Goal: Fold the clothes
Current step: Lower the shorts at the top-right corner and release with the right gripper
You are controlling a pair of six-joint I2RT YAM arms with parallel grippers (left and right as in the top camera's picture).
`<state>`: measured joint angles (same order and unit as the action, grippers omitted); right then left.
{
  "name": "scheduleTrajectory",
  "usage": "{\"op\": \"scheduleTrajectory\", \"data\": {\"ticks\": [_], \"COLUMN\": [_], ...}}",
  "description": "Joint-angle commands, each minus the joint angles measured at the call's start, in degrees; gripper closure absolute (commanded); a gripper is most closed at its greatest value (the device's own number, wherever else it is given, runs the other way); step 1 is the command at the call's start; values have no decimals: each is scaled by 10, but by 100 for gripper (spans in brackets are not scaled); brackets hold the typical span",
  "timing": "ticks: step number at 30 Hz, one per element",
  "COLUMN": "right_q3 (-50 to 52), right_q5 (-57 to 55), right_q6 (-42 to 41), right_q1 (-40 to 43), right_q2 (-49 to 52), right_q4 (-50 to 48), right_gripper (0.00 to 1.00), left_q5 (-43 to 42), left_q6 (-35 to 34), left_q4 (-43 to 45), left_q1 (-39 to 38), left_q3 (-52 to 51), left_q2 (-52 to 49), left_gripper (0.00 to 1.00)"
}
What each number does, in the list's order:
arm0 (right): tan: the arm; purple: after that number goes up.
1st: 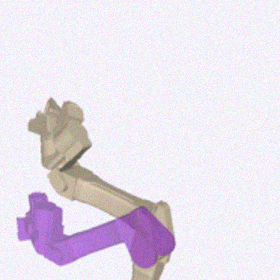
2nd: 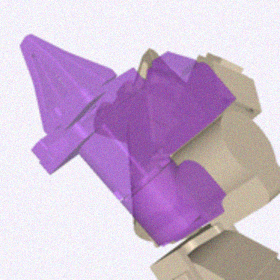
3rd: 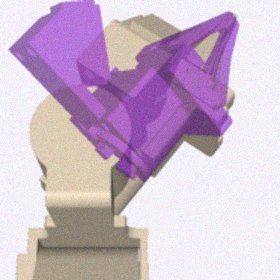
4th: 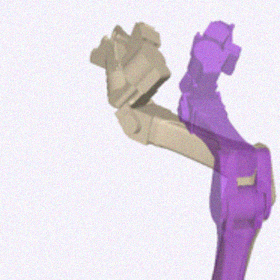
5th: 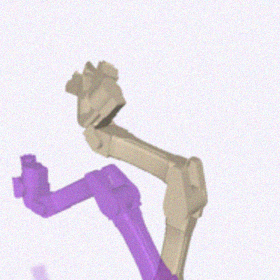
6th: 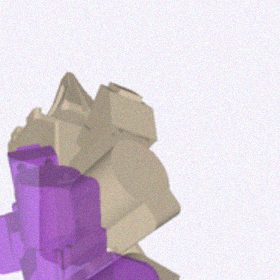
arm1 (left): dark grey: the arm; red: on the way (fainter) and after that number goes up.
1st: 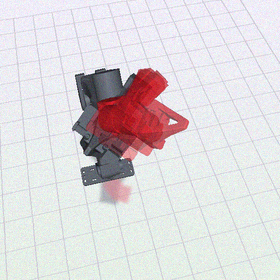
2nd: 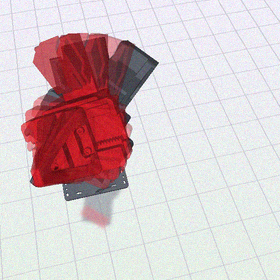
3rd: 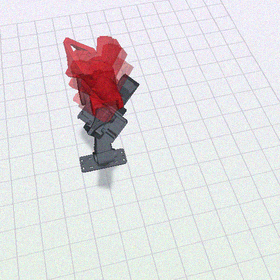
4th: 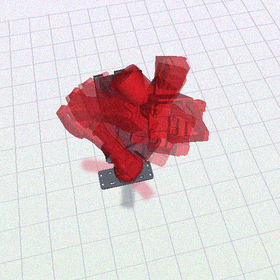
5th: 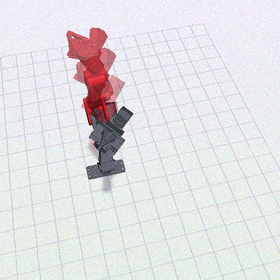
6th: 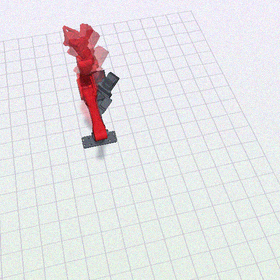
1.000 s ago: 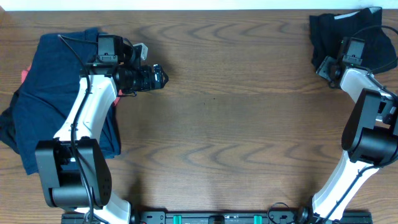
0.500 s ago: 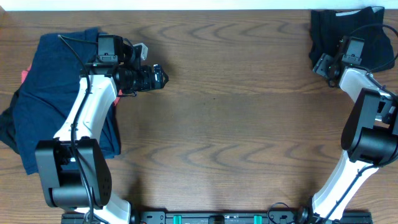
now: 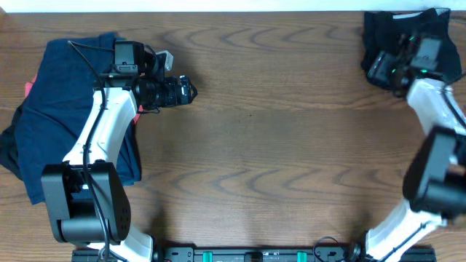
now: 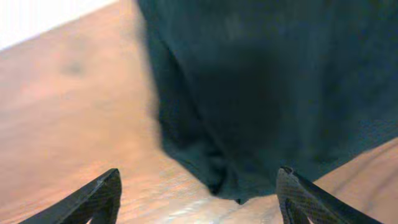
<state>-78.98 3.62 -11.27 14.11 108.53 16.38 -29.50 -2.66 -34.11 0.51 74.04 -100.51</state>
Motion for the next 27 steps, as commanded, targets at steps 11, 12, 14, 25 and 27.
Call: {"op": "scheduleTrajectory", "data": {"ticks": [11,12,14,25,27], "right_q3": [-3,-3,-3,-3,-3], "right_q5": [365,380,412,427,427], "right_q6": [31,31,30,40,57], "right_q1": [-26,-28,-34,-37,-30], "right_q2": [-350,-363,-393,-482,-486], "right_q4": [88,88,88,88,93], "right_gripper": [1,1,1,1,1], "left_q5": [7,7,7,7,7], "left_q6": [9,9,9,9,9], "left_q4": [-2,-2,-2,-2,-2], "left_q1": [-3,-3,-3,-3,-3], "left_q3": [-5,-5,-5,-5,-5], "left_q2": [-3,-3,-3,-3,-3], "left_gripper": [2,2,2,2,2]}}
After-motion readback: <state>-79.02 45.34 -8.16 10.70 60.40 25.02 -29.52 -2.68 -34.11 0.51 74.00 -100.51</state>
